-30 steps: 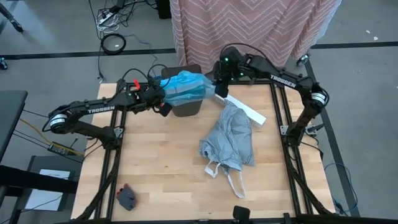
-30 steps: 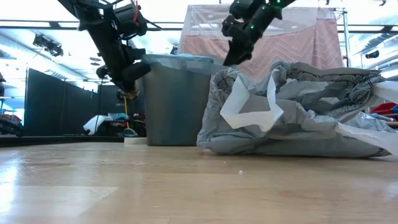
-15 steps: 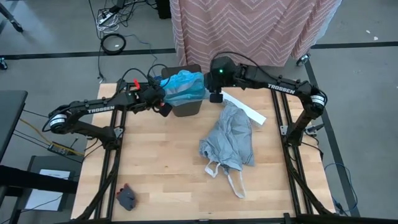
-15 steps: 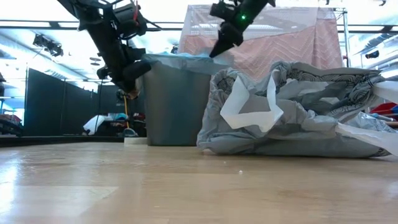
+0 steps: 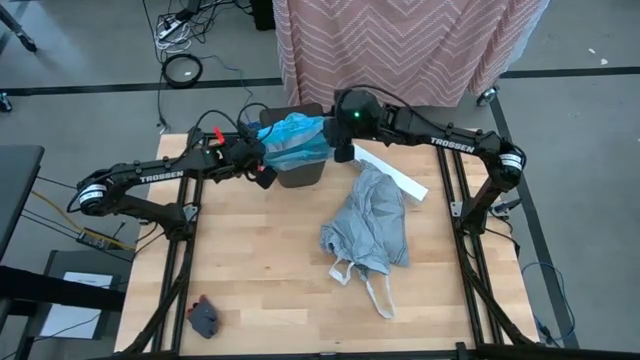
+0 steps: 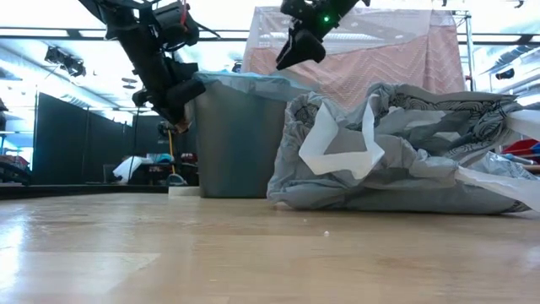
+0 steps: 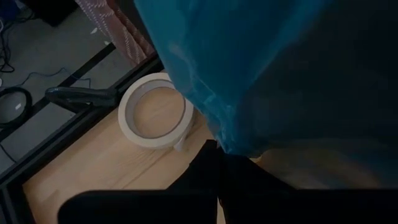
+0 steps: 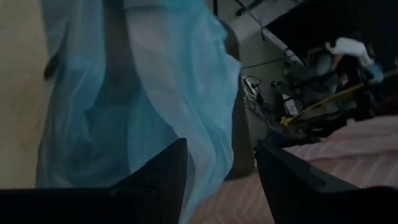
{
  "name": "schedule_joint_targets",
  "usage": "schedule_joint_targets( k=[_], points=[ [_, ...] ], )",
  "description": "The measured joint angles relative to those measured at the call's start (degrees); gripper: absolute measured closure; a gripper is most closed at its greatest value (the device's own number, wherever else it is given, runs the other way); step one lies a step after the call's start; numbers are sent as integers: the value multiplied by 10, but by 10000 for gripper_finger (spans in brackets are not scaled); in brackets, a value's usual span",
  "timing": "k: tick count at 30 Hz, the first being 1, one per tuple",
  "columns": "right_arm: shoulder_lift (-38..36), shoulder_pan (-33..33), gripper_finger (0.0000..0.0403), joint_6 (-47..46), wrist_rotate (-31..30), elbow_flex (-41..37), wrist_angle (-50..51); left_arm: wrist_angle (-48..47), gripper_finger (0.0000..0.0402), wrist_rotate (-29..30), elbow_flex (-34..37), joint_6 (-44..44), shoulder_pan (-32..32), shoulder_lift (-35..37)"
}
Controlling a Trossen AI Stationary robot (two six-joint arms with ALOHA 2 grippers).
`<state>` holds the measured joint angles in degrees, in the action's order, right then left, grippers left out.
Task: Place trash/remove bag and relplace
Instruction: Insert a new trash bag into the trash bin
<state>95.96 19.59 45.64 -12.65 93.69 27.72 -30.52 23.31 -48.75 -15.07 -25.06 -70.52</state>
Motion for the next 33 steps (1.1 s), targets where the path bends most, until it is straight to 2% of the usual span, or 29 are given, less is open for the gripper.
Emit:
schedule_joint_targets(
  k=[5, 16, 20, 25, 27, 30, 33],
  points=[
    [5, 0, 223, 53, 0, 0, 15, 0, 396, -10, -1, -1, 0, 0],
    [19, 11, 250, 65, 6, -1, 14, 2, 396, -22, -1, -8, 0, 1],
    [44, 18, 282, 98, -1, 0, 4, 2, 396, -30, -2, -9, 0, 1],
    [64, 11, 356, 162, -112, 1, -81, -6, 396, -31, -2, -19, 1, 2],
    [61, 2, 389, 203, -133, 11, -108, -9, 396, -31, -2, -19, 1, 2],
    [61, -2, 391, 218, -128, 44, -114, -5, 396, -31, -3, -19, 1, 2],
    [60, 11, 393, 181, -103, 65, -109, -5, 396, -31, -3, -20, 1, 2]
  ],
)
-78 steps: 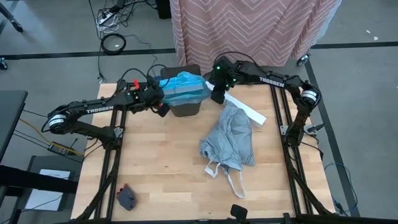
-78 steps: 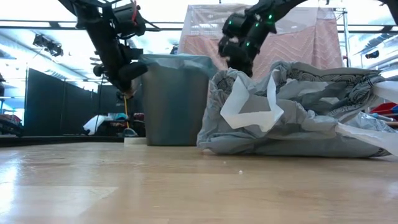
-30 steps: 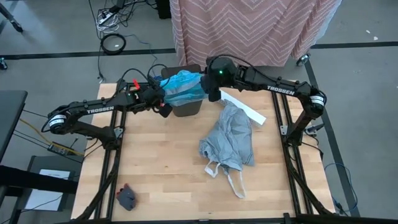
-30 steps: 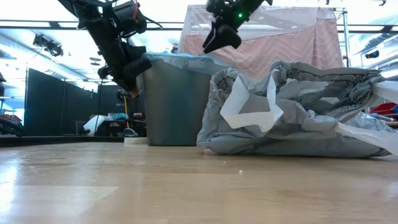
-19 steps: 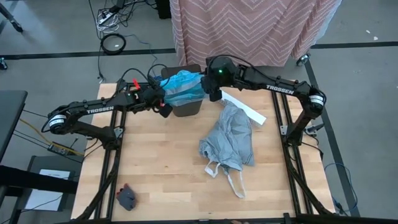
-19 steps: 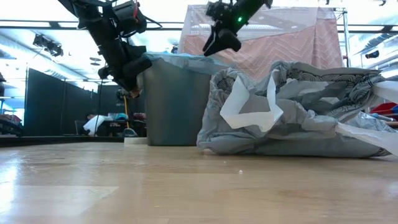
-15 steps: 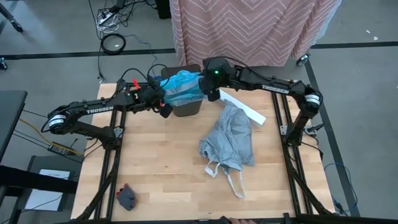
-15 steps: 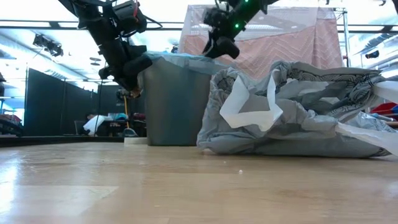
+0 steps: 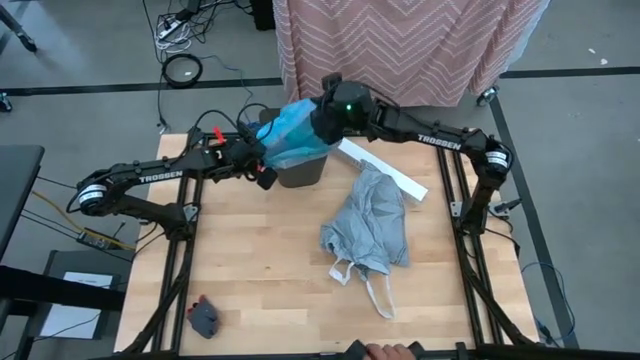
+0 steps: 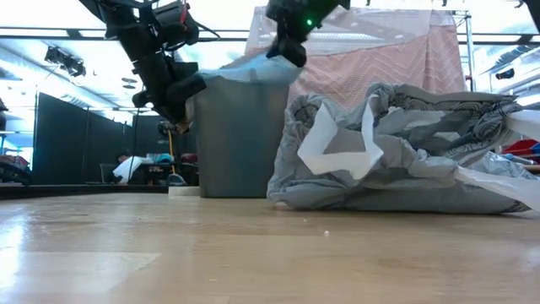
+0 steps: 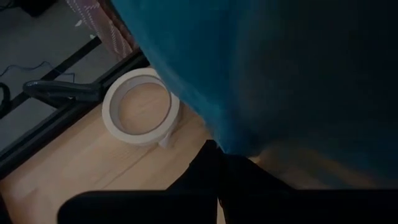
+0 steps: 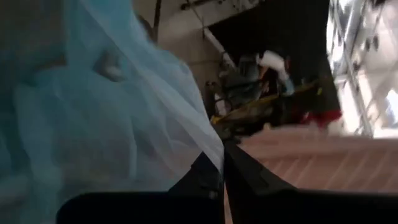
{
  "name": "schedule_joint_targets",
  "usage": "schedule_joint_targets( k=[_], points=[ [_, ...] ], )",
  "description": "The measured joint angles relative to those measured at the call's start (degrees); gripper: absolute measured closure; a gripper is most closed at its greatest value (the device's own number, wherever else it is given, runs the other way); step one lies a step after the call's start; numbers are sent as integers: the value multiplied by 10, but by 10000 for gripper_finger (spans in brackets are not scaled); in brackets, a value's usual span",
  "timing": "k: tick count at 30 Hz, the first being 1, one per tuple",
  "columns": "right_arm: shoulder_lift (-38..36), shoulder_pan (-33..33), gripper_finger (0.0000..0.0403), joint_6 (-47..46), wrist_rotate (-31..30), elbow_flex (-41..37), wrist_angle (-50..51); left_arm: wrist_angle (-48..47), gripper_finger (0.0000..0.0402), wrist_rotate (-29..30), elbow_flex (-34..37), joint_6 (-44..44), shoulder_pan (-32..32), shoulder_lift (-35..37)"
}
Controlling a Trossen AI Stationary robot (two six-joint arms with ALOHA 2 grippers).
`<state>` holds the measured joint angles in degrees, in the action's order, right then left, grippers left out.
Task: Place trash/remove bag and relplace
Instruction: Insert a new trash bag into the trash bin
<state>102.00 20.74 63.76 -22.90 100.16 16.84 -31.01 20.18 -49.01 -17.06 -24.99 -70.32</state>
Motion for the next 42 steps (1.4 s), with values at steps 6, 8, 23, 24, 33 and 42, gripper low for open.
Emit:
schedule_joint_targets(
  k=[6, 8, 23, 24, 33, 42],
  points=[
    [0, 45, 398, -87, 41, 1, 61, -6, 396, -3, 0, -1, 0, 0],
    [0, 56, 401, -102, 66, -1, 76, -8, 396, -4, 0, -1, 0, 0],
    [0, 95, 400, -202, 172, -27, 97, -28, 396, -8, 0, -1, 0, 0],
    [0, 96, 399, -202, 173, -30, 92, -32, 396, -8, 0, -1, 0, 0],
    [1, 115, 373, -277, 185, -55, 88, -46, 396, -8, 0, 2, 0, 0],
    [-3, 112, 330, -321, 180, -57, 69, -54, 396, -19, -3, -6, 0, 1]
  ],
)
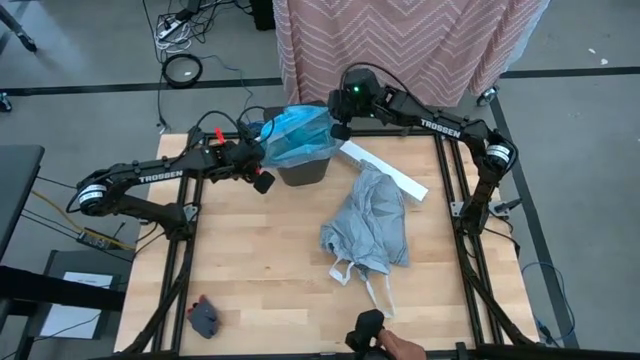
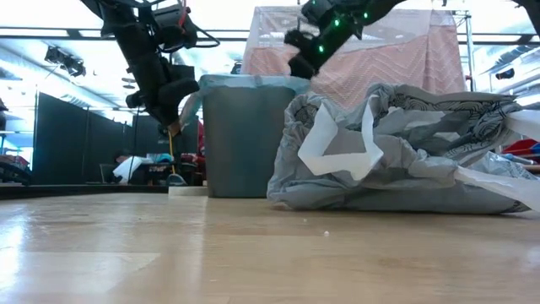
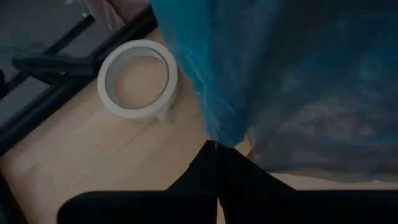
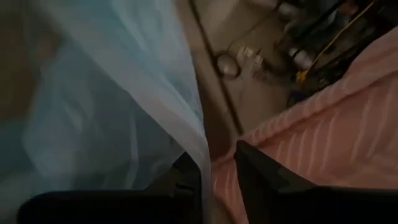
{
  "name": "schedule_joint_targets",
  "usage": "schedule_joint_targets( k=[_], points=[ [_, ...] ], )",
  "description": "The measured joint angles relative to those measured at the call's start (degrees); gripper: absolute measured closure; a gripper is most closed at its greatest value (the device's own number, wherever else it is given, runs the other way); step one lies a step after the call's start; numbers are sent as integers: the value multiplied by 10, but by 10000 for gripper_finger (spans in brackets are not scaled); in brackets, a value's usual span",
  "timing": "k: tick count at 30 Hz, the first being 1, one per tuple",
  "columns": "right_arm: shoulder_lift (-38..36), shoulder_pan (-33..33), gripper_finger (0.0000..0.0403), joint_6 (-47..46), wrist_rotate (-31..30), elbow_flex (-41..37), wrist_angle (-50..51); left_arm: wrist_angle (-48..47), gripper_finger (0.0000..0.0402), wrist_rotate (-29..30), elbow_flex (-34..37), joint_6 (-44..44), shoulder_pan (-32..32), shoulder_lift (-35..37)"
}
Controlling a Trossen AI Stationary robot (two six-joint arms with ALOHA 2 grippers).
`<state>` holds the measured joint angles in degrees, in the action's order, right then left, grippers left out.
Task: Place trash/remove bag and relplace
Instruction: Insert a new trash bag into the trash bin
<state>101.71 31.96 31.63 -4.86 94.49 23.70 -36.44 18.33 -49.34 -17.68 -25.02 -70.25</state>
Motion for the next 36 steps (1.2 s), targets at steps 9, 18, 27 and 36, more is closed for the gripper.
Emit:
schedule_joint_targets(
  k=[9, 18, 27, 36],
  points=[
    [-3, -3, 314, -30, 1, 31, -26, -42, 396, -10, -75, 2, 0, 19],
    [-3, -5, 300, -44, 39, 31, 6, -48, 381, -84, -102, 54, 0, 21],
    [-9, -15, 293, -41, 40, 31, 21, -91, 341, -92, -102, 24, 36, 21],
    [-35, -30, 293, -40, 47, 31, 12, -97, 340, 25, -101, 25, 63, 16]
  ],
)
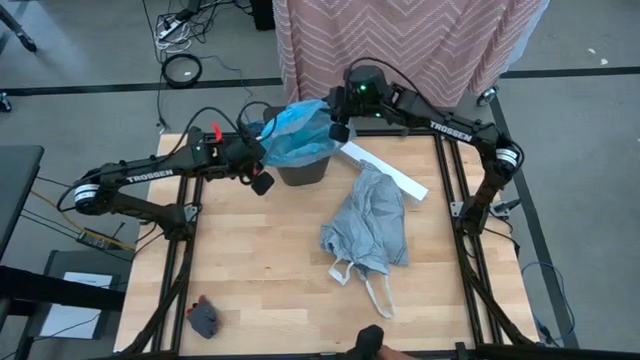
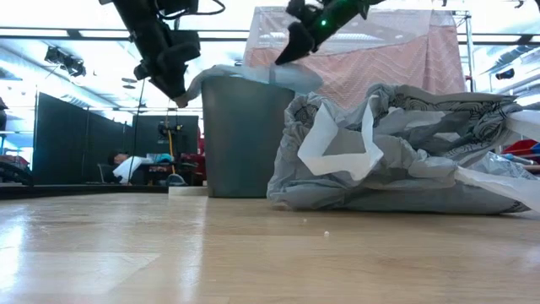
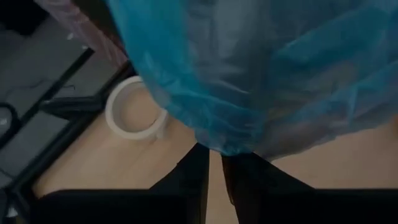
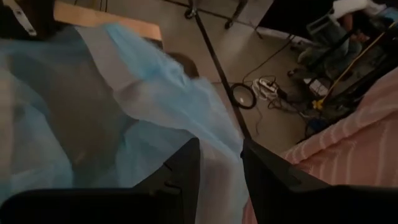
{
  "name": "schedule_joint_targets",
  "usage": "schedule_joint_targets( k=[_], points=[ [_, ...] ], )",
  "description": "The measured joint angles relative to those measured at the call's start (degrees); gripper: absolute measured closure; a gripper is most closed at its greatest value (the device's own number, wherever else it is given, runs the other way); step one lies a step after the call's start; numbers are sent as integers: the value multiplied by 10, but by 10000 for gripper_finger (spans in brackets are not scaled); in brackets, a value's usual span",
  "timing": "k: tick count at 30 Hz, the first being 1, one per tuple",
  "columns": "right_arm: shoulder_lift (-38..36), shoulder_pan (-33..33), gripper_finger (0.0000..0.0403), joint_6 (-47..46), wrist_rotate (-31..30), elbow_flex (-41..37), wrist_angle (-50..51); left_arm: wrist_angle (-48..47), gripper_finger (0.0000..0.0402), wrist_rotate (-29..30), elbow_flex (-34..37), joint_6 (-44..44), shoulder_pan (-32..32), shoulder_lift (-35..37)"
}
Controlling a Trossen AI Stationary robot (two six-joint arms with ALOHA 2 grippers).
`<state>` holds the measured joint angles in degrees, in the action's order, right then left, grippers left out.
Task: Place trash/remove bag and relplace
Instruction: Insert a new trash bag into the trash bin
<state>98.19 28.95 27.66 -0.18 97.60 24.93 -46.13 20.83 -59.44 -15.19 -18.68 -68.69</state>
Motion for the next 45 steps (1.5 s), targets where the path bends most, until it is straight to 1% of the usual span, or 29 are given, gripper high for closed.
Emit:
schedule_joint_targets(
  k=[3, 7, 10, 12, 15, 16, 17, 24, 29, 35, 45],
  points=[
    [-15, -4, 293, 0, -1, 0, 0, 3, 340, 3, 0, 31, 1, 0],
    [-41, -7, 293, -1, 15, 0, 0, 49, 339, -40, 0, 80, 11, 8],
    [-57, -8, 293, -21, 32, 0, 12, 79, 339, -51, 0, 88, 14, 20],
    [-66, -11, 293, -53, 71, 0, 22, 91, 339, -51, 0, 89, 14, 24],
    [-71, -13, 293, -91, 178, 0, 35, 99, 339, -50, 0, 89, 12, 26],
    [-69, -17, 294, -103, 206, 0, 34, 99, 339, -51, 0, 89, 12, 26],
    [-66, -23, 296, -111, 219, 0, 34, 98, 339, -53, 0, 89, 12, 26],
    [-43, -73, 351, -101, 191, -44, -2, 96, 339, -57, 0, 74, 12, 25],
    [-12, -89, 376, -98, 162, -60, -1, 86, 339, -66, 0, 70, 12, 25],
    [1, -95, 389, -100, 162, -61, -16, 72, 339, -70, 0, 68, 12, 24],
    [2, -110, 398, -101, 154, -118, -51, 64, 339, -70, 0, 55, 12, 24]
  ],
)
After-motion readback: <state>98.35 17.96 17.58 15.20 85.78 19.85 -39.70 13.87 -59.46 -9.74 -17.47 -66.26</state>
